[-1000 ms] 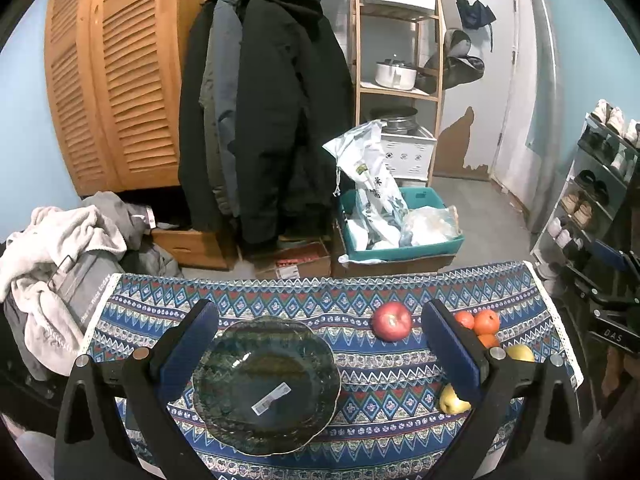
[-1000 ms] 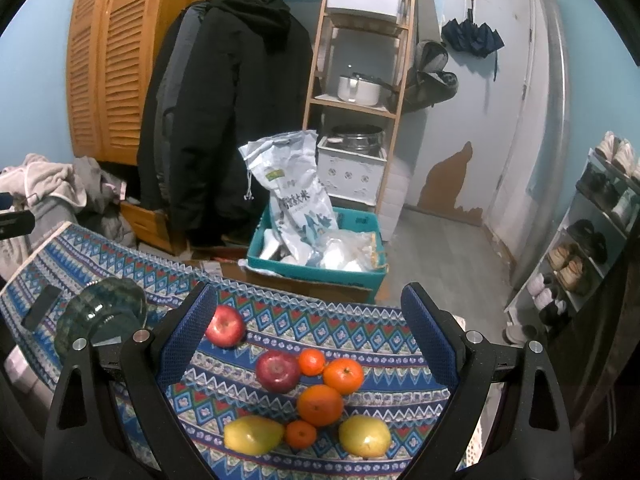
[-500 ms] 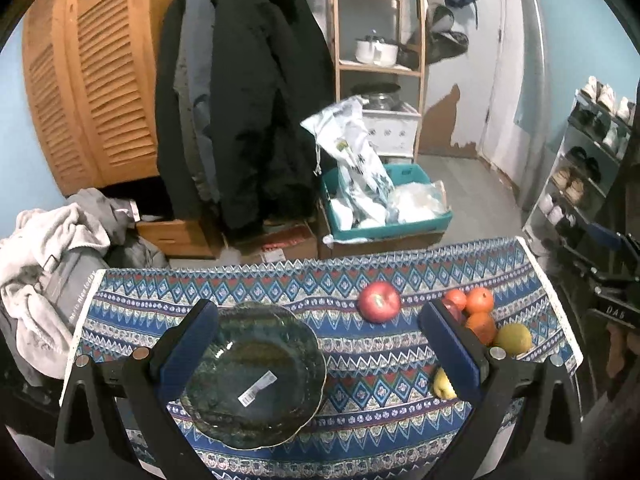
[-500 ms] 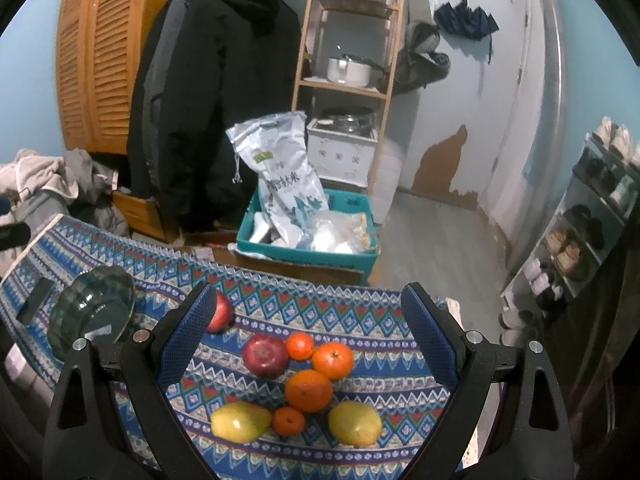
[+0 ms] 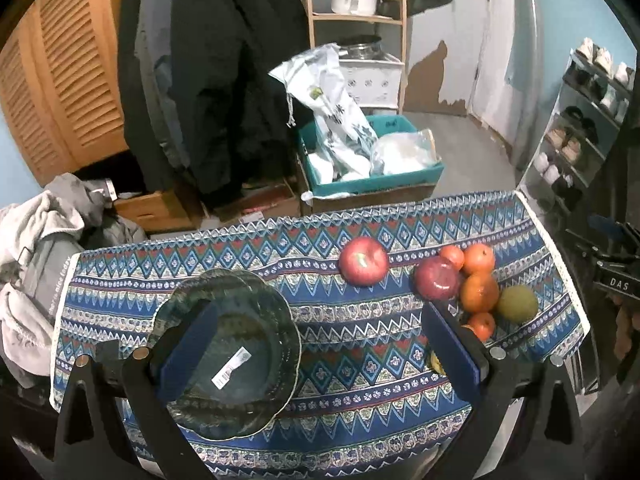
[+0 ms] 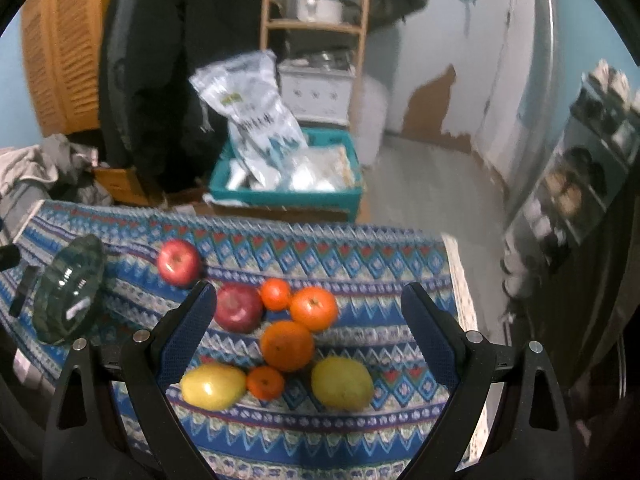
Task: Organize fruits
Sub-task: 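Reach the right gripper to the pomelo while the left gripper approaches the red apple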
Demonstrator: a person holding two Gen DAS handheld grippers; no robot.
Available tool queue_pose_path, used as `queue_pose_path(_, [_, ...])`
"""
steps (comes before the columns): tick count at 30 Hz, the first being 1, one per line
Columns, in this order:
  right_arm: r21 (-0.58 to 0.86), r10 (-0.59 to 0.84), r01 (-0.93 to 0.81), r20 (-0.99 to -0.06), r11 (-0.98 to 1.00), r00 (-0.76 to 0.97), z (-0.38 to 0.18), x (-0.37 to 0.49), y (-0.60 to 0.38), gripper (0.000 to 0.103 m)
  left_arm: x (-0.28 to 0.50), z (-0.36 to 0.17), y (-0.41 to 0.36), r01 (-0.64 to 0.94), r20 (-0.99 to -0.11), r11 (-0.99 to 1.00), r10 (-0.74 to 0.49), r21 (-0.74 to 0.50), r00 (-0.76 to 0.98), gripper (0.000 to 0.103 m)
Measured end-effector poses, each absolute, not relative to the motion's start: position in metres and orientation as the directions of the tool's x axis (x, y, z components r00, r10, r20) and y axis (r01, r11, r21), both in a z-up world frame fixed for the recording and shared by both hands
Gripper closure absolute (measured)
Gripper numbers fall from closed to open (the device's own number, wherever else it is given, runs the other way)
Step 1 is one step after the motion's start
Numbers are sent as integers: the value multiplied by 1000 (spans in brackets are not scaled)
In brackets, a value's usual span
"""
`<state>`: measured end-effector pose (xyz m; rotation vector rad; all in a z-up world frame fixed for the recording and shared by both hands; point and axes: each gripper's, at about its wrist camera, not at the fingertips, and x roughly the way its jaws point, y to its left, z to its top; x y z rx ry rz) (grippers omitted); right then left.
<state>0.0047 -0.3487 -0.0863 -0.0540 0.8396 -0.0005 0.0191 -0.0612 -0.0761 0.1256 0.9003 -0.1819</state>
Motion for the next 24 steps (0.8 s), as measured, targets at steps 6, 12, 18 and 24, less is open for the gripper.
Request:
queue_pose_path(6, [7, -9, 24, -810, 1000, 586, -116, 12, -373, 11, 29, -98, -78, 240, -825, 970, -107, 36, 555, 1])
queue_pose_path(12, [-18, -39, 45, -855, 999, 517, -147, 18, -386, 11, 36, -117, -91, 262, -844, 964, -113, 33, 524, 1])
queue_pose_path(18, [-27, -49, 57, -904, 998, 424, -185, 26, -400, 11, 45, -138, -101, 279, -867, 959, -108, 38, 486, 1])
queue_pose_path(24, [16, -10, 72, -942, 997, 336, -215, 32, -411, 11, 54, -158, -112, 288, -890, 957, -105, 30, 444, 1])
